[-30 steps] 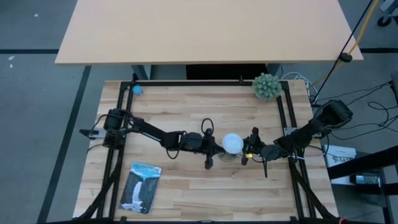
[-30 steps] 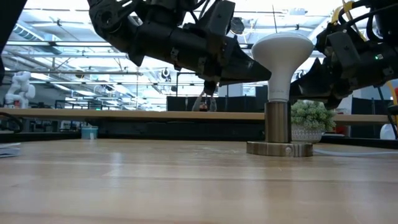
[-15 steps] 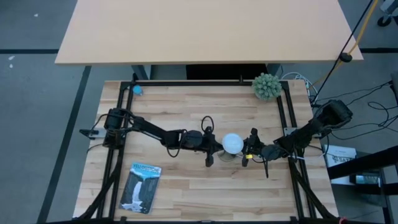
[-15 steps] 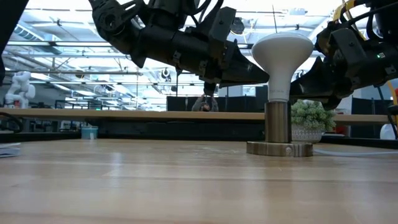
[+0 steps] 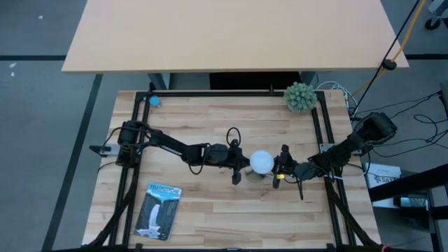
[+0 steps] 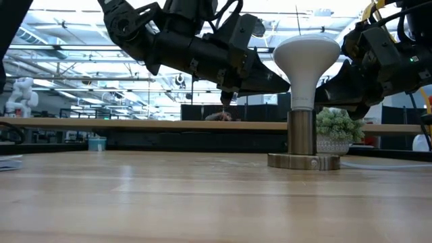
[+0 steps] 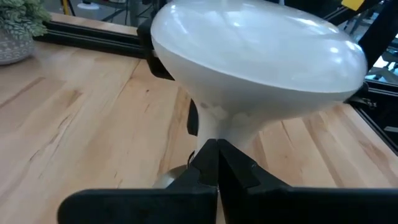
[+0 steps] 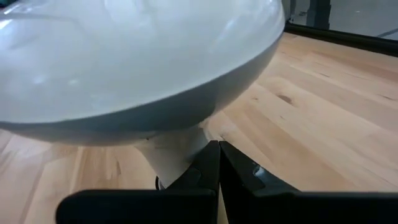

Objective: Screw lightbulb
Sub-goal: Insert the lightbulb into the bronze lamp socket

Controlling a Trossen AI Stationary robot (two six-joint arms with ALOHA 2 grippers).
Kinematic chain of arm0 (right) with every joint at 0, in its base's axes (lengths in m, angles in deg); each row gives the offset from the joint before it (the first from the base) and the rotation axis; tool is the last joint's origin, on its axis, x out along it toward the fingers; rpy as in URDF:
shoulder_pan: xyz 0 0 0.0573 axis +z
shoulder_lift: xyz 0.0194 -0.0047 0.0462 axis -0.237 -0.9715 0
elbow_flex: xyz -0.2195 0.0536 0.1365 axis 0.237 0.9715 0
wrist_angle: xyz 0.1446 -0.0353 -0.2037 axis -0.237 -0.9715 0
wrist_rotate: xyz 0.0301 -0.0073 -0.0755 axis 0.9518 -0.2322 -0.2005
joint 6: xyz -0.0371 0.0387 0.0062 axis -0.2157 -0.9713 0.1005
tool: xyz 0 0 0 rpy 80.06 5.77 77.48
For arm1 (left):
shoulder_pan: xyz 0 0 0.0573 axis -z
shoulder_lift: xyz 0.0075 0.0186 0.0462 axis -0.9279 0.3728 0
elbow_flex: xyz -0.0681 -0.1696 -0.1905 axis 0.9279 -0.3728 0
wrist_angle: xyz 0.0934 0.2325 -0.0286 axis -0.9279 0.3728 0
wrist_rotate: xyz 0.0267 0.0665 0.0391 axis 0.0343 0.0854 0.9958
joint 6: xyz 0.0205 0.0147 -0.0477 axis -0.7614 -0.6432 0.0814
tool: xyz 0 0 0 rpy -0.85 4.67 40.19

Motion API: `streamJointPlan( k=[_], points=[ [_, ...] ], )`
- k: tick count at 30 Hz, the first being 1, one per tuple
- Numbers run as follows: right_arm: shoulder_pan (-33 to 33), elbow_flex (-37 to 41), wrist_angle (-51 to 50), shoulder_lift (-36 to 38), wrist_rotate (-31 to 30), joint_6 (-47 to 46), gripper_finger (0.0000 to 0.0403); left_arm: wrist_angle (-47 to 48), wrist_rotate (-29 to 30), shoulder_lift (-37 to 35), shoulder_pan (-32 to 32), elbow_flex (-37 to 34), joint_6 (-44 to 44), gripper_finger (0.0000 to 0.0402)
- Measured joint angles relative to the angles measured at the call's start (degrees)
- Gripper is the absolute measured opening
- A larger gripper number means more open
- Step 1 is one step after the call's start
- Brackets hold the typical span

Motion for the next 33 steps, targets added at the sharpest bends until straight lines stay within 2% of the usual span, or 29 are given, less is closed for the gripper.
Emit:
streamJointPlan(
  k=[6,14,23,33],
  points=[
    [0.0,0.0,0.2,0.0,2.3,-0.9,0.0,-0.1,0.0,0.0,-0.8,0.0,0.0,0.0],
    [0.1,0.0,0.1,0.0,2.1,-0.8,0.0,0.7,0.0,0.0,-1.5,0.0,1.4,0.0],
    [-1.6,0.0,0.0,0.0,1.8,-0.5,0.0,5.0,-2.0,0.0,3.3,0.0,2.0,0.0],
    [-2.4,-4.6,-7.0,0.0,2.0,3.5,0.0,6.5,-2.1,0.0,3.5,4.0,-1.7,0.0]
  ],
)
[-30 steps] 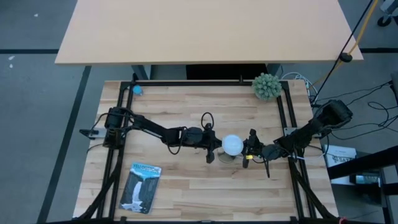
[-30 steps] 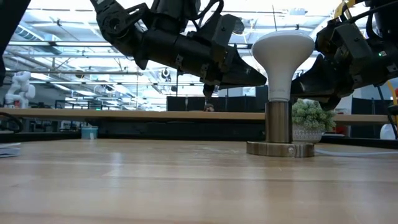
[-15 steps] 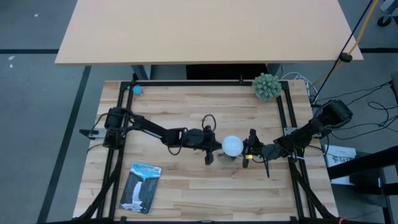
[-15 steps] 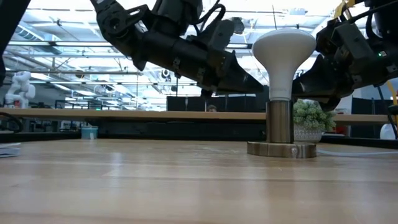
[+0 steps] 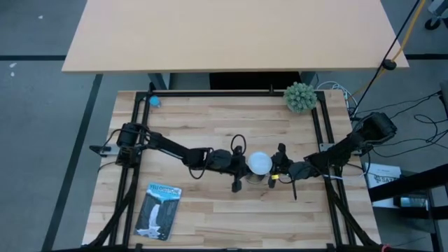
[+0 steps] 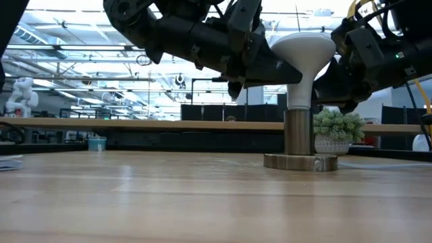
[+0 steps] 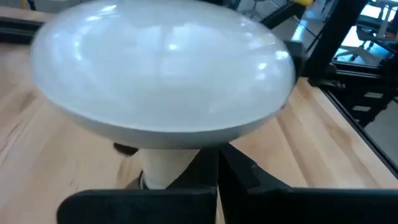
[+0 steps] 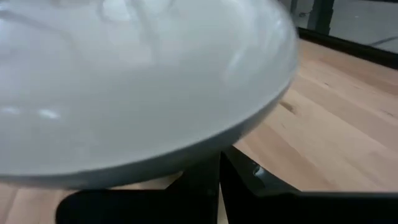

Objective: Screw lightbulb
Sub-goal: Insert the lightbulb into the bronze lamp socket

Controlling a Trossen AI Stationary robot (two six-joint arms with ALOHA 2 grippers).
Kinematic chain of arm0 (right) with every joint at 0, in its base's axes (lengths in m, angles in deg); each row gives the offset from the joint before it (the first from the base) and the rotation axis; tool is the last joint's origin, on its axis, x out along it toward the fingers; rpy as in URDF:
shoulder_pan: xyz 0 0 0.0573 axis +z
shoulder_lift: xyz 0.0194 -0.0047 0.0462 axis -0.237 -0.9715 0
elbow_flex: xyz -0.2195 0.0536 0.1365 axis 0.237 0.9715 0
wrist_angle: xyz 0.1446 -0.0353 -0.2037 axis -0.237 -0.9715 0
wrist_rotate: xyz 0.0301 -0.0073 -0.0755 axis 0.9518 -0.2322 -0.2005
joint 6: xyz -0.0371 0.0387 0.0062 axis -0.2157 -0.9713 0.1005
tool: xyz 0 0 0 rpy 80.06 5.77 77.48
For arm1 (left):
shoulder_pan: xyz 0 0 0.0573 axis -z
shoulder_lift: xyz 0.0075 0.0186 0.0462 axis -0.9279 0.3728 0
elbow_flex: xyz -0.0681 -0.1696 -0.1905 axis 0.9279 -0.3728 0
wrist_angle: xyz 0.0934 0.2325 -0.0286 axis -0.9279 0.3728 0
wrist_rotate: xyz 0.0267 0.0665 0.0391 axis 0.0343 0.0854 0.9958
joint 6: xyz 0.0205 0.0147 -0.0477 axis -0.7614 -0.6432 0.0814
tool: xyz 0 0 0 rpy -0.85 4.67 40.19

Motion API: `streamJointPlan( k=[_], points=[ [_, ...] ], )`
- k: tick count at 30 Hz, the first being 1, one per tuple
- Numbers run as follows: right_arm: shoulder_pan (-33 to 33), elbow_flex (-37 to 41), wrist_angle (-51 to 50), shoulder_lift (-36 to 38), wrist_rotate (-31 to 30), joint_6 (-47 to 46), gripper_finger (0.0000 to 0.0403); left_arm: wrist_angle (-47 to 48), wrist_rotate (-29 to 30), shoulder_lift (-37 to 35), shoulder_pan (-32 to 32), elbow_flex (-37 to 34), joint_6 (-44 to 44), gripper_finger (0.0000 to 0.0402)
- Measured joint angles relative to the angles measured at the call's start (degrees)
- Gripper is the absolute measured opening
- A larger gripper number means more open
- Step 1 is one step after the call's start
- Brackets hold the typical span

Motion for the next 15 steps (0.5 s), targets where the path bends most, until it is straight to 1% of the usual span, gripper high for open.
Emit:
streamJointPlan(
  k=[7,15],
  points=[
    [0.0,-0.2,-1.0,0.0,0.1,-1.4,0.0,2.6,0.8,0.0,-0.5,0.0,-0.2,0.0],
    [0.3,-0.1,-0.9,0.0,-0.4,-2.0,0.0,2.8,0.6,0.0,-1.6,0.0,-0.3,0.0]
  ],
)
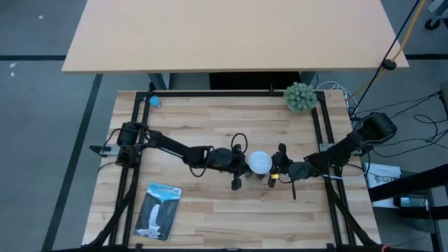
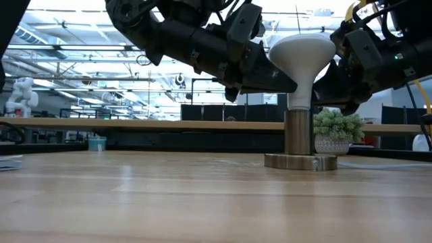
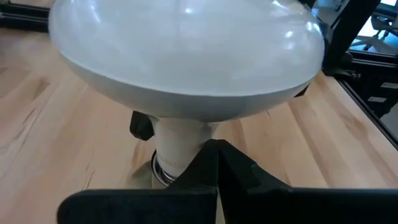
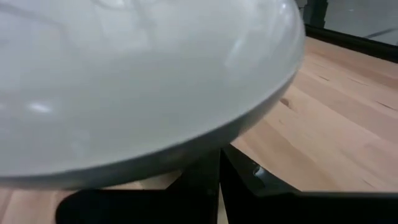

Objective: Screw lightbulb
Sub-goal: Insert the lightbulb into the bronze lamp socket

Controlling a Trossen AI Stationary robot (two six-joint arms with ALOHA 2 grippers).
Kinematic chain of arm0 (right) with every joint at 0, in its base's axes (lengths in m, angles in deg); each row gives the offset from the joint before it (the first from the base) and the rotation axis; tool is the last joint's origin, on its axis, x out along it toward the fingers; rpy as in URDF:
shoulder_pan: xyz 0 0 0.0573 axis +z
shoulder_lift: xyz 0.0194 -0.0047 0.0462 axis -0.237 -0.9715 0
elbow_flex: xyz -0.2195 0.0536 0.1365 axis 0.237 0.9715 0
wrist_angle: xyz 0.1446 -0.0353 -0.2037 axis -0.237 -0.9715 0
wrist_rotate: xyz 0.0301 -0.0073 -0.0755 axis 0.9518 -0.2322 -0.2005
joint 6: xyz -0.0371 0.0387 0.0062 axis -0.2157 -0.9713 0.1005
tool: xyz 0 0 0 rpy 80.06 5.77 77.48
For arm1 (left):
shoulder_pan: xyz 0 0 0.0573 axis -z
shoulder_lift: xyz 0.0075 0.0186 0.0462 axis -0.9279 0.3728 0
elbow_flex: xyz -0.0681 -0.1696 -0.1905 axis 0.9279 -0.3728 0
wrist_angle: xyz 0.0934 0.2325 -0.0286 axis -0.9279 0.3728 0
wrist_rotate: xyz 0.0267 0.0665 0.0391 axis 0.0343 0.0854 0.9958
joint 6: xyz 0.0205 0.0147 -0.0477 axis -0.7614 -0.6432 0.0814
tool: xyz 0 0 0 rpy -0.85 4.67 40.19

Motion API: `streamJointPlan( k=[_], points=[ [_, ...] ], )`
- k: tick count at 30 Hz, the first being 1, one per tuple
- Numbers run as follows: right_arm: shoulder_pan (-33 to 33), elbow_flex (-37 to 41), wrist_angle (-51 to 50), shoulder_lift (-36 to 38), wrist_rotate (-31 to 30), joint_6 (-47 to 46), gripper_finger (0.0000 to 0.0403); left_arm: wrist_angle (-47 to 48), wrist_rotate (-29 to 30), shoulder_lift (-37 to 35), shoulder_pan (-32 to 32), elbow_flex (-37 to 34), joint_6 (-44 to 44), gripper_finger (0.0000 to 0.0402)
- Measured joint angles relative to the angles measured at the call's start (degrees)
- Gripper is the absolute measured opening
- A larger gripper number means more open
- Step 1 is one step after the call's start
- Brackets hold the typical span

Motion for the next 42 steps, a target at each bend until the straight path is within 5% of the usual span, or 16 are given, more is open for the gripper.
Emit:
streamJointPlan(
  k=[22,27,42],
  points=[
    [3.9,0.1,-1.1,0.0,-0.8,-6.1,0.0,2.3,-0.2,0.0,-1.7,-0.1,-1.5,0.0],
    [5.6,-0.3,-0.8,0.0,3.5,-6.5,0.0,4.0,3.5,0.0,-3.0,0.0,-1.7,0.0],
    [7.1,-0.2,-5.4,0.3,-7.6,-6.6,0.0,6.1,1.7,0.0,-2.5,0.0,-1.9,0.0]
  ],
)
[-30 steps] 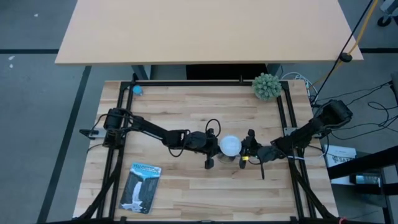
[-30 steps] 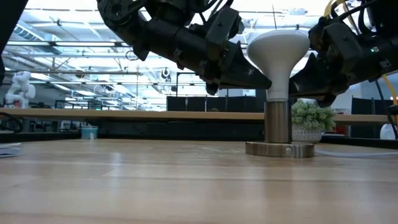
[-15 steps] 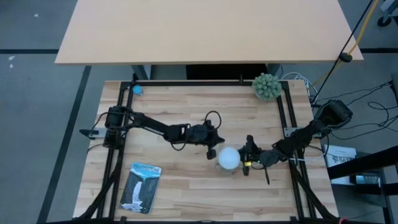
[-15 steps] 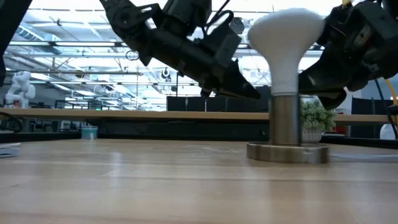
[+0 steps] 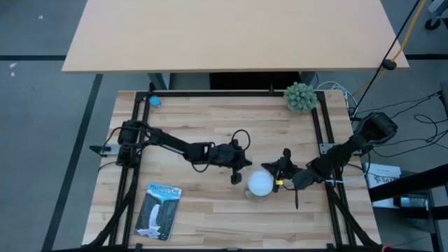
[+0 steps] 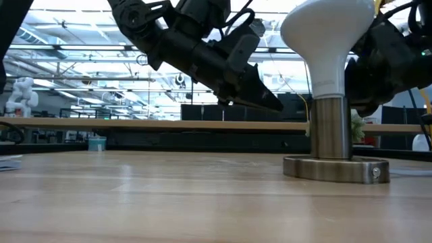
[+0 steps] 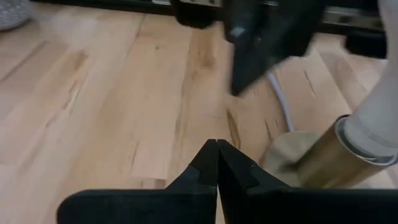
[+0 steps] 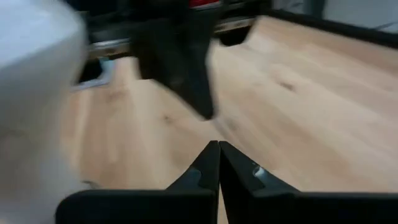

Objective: Screw lightbulb
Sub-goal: Insert the lightbulb into the bronze lamp socket

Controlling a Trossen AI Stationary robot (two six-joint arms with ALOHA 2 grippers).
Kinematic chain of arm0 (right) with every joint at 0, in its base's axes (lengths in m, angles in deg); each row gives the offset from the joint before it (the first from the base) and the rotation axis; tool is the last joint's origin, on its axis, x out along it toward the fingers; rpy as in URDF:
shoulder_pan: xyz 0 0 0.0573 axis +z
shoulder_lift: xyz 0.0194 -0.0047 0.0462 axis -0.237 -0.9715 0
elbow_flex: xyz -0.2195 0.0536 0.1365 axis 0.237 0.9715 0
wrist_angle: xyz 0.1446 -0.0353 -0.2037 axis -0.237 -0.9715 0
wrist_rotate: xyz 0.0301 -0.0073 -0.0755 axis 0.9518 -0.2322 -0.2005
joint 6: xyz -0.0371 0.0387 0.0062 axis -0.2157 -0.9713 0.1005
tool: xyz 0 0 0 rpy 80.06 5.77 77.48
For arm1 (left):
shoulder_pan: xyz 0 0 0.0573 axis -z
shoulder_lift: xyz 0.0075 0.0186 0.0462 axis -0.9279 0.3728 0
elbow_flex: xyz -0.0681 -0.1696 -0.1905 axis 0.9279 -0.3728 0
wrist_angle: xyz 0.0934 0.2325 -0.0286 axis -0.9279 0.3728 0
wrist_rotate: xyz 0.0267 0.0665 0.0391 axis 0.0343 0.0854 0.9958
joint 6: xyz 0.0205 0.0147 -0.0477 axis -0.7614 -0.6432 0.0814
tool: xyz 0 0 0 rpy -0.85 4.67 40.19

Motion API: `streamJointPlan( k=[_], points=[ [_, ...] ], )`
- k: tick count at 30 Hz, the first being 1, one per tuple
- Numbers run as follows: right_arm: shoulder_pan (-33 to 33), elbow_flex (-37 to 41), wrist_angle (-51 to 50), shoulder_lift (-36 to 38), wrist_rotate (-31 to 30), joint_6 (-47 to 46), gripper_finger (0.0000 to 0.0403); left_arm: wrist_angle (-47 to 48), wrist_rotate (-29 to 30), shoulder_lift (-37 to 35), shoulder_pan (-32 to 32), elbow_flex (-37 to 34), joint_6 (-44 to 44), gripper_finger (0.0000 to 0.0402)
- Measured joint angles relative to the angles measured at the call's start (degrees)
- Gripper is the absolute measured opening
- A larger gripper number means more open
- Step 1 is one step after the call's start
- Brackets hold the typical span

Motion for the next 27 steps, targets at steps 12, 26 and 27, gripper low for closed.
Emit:
streamJointPlan(
  k=[12,26,27],
  points=[
    [7.5,-0.1,-34.8,21.8,-9.4,-15.4,0.0,3.2,0.4,-0.3,1.6,0.0,0.4,0.0],
    [11.1,-23.1,-77.7,37.4,12.8,-16.8,0.0,5.8,-1.1,-9.2,4.3,-6.5,3.4,0.0],
    [10.9,-24.0,-77.8,37.3,12.7,-15.6,0.0,5.4,-1.3,-9.2,5.3,-6.3,3.7,0.0]
  ],
)
